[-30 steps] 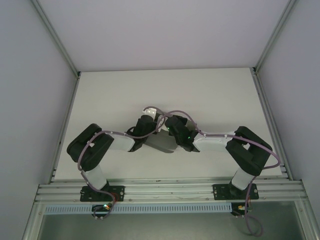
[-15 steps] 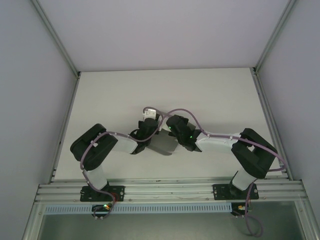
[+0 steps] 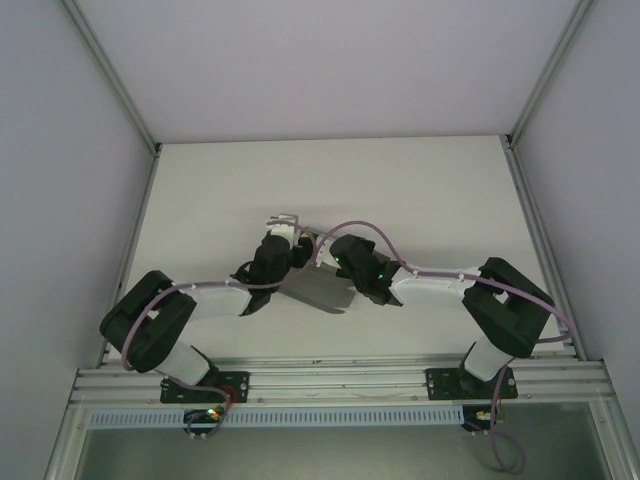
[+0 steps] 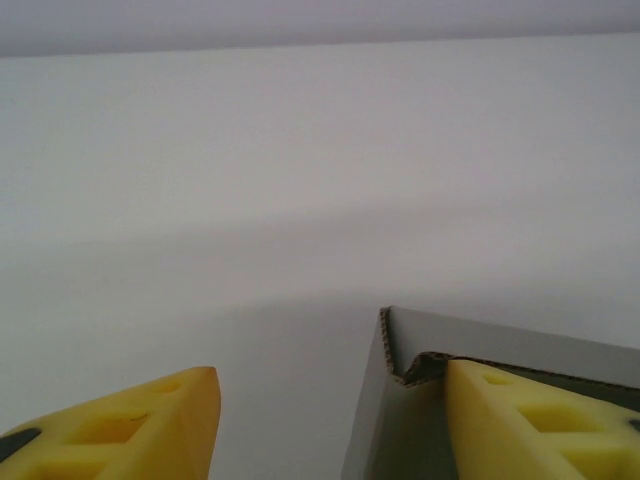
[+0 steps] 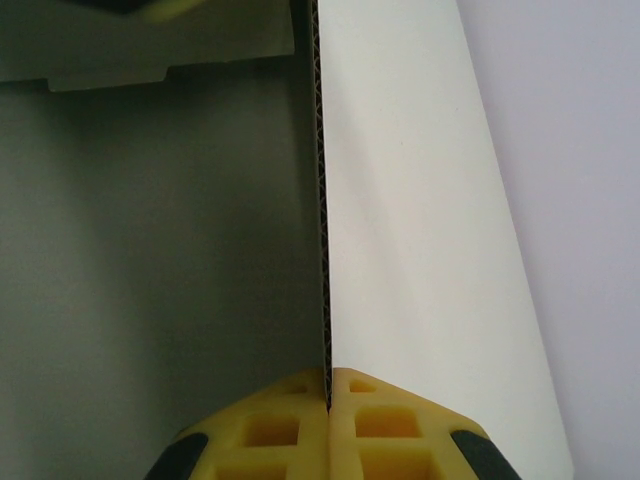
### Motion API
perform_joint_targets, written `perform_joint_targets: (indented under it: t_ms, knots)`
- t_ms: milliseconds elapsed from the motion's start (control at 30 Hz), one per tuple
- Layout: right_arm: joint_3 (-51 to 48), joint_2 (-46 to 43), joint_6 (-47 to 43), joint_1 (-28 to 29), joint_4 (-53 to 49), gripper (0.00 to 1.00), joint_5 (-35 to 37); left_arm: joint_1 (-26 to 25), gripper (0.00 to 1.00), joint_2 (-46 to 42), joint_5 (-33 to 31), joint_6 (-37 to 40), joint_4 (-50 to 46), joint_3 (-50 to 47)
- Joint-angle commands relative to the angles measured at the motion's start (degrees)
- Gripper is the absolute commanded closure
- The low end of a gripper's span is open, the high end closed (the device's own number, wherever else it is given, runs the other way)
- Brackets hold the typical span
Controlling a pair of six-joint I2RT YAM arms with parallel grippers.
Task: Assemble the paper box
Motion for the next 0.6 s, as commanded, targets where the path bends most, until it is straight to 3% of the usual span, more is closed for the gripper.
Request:
perform_joint_targets:
  t_ms: [0,200,300,367,500,567]
  knots:
    - [0.0,-0.3,0.2,0.0,-1.7,1.0,-0.2,2.5,0.41,-0.6,7.1,-0.7,-7.4,1.2]
    - [-0.5,-0.5,-0.6,0.2,-0.7,1.0,-0.5,4.1,0.47,1.7,12.1,1.4,-13.5,3.3]
    - [-0.9,-1.0,-0.8,0.3,-0.1,1.0,-0.9,5.5,0.58,3.7,13.8,0.9,-14.4,4.4]
    - [-0.8,-1.2,-0.9,0.2,-0.3,1.0,-0.8,5.8,0.72,4.8,14.1,0.8,-14.3,5.0]
    - [-0.9,-1.8,-0.3,0.5,-0.4,1.0,-1.7,5.5,0.82,7.0,15.5,3.0,-14.7,6.3]
    - [-0.9,-2.6,0.5,0.5,-0.8,1.0,-2.6,4.9,1.0,7.9,14.9,3.8,-13.7,6.5]
